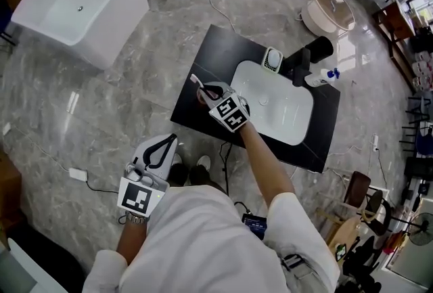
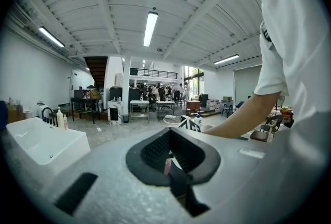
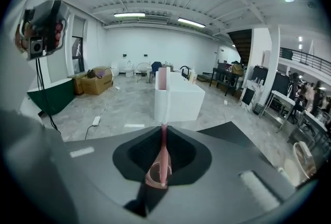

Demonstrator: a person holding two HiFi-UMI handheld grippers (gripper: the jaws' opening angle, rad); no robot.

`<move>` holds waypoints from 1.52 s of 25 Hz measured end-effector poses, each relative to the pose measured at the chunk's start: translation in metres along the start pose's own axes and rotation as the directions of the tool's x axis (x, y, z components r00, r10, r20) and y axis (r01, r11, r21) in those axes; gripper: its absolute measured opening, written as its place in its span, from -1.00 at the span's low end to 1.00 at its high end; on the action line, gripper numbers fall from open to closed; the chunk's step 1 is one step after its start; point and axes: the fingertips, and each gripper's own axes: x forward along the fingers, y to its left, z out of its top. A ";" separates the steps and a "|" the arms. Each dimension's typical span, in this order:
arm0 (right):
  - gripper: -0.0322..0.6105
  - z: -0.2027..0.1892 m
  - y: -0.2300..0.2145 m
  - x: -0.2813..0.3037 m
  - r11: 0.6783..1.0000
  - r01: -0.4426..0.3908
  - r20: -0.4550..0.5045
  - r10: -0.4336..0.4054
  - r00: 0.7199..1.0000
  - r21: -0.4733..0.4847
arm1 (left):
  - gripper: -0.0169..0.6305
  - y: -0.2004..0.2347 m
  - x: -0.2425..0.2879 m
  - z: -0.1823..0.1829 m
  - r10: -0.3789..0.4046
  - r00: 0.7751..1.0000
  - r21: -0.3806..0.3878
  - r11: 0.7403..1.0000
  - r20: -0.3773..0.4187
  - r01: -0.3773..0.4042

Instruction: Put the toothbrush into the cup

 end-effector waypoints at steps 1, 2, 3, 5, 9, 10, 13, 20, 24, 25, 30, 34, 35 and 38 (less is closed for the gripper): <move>-0.77 -0.005 0.000 0.002 1.000 -0.001 -0.023 0.001 1.000 -0.012 | -0.95 0.001 0.000 0.000 0.003 1.000 -0.001 1.000 -0.001 -0.003; -0.77 -0.010 0.000 0.004 1.000 -0.004 -0.048 0.003 0.999 -0.023 | -0.95 0.002 -0.001 0.000 0.005 1.000 0.000 1.000 -0.002 -0.005; -0.77 -0.014 0.001 0.007 1.000 -0.008 -0.072 0.006 0.997 -0.029 | -0.95 0.002 -0.001 0.000 0.006 1.000 0.003 1.000 -0.003 -0.006; -0.77 -0.020 0.002 0.010 0.999 -0.013 -0.109 0.009 0.994 -0.034 | -0.95 0.002 -0.002 0.000 0.008 1.000 0.003 1.000 -0.003 -0.008; -0.76 -0.021 0.000 0.011 0.998 -0.005 -0.146 -0.003 0.989 -0.055 | -0.95 0.001 -0.003 -0.001 0.012 1.000 0.003 1.000 0.000 -0.012; -0.76 -0.022 -0.001 0.010 0.998 -0.001 -0.148 -0.008 0.989 -0.059 | -0.95 0.001 -0.003 -0.001 0.012 1.000 0.003 1.000 0.000 -0.012; -0.76 -0.025 -0.002 0.009 0.998 0.017 -0.153 -0.025 0.988 -0.054 | -0.95 0.001 -0.004 -0.002 0.011 1.000 0.005 1.000 0.004 -0.011; -0.67 -0.023 -0.003 0.002 0.999 0.037 -0.140 -0.040 0.989 -0.027 | -0.95 0.000 -0.007 0.000 0.004 1.000 0.010 1.000 0.004 -0.004; -0.67 -0.018 -0.004 -0.006 0.999 0.051 -0.116 -0.053 0.992 -0.017 | -0.95 -0.002 -0.007 0.001 -0.003 1.000 0.014 1.000 0.008 0.003; -0.67 -0.016 -0.003 -0.010 0.998 0.056 -0.105 -0.057 0.993 -0.014 | -0.95 -0.002 -0.007 0.002 -0.005 1.000 0.014 1.000 0.009 0.005; -0.73 0.003 -0.002 -0.042 0.993 0.114 0.011 -0.115 0.993 0.038 | -0.95 -0.001 -0.004 0.003 -0.013 1.000 0.021 1.000 0.018 0.013; -0.80 0.022 0.001 -0.092 0.978 0.168 0.120 -0.183 0.976 0.121 | -0.95 0.000 0.000 0.008 -0.024 0.999 0.036 0.999 0.023 0.023; -0.80 0.025 0.003 -0.107 0.974 0.180 0.140 -0.199 0.970 0.138 | -0.95 0.000 0.001 0.009 -0.026 0.999 0.040 0.999 0.023 0.025; -0.81 0.033 0.009 -0.152 0.957 0.214 0.201 -0.252 0.947 0.194 | -0.95 0.003 0.001 0.013 -0.026 0.999 0.044 0.999 0.026 0.025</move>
